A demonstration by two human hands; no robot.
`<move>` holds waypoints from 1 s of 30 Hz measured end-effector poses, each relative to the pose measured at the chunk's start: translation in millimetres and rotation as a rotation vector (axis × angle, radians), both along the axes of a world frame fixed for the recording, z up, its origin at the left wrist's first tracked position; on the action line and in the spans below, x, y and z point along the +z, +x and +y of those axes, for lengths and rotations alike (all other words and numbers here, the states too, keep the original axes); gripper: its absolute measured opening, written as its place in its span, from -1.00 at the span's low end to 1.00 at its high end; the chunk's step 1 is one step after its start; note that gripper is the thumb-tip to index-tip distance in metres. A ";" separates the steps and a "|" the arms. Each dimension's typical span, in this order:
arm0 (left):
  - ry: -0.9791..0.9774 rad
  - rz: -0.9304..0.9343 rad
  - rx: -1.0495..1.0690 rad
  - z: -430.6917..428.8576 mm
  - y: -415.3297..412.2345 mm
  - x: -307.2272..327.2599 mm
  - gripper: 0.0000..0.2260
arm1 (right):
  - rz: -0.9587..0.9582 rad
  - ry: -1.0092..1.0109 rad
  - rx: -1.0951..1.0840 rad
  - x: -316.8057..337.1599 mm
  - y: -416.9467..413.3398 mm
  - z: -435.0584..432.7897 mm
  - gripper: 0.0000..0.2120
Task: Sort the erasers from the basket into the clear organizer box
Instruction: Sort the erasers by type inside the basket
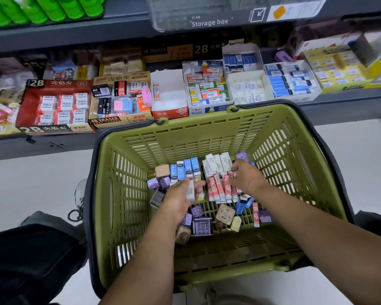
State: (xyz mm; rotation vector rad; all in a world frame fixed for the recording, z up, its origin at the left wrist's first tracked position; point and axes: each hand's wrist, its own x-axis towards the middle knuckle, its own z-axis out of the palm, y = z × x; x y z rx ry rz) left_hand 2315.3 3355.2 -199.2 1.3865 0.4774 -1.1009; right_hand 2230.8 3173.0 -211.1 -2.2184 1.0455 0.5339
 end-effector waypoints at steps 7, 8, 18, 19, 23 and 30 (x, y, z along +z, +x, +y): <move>0.092 -0.128 0.047 2.7 1.9 4.7 -0.67 | -0.211 0.813 -0.210 21.7 24.2 55.9 -0.92; 0.091 -0.118 0.045 2.3 0.7 6.0 -0.68 | -0.200 0.899 -0.260 22.2 24.7 63.8 -0.94; 0.270 -0.591 -0.408 -46.3 1.1 7.8 -0.67 | -0.352 0.385 -0.550 10.4 25.1 -1.8 -0.70; 0.286 -0.604 -0.454 -52.6 3.6 7.5 -0.64 | -0.357 0.339 -0.540 7.4 27.9 -7.1 -0.70; 0.318 -0.523 -0.583 -73.7 9.0 6.3 -0.57 | -0.336 0.276 -0.463 -3.8 40.0 -9.7 -0.78; 0.329 -0.464 -0.623 -82.4 11.7 8.2 -0.56 | -0.235 0.191 -0.266 -2.8 49.0 -8.8 -0.75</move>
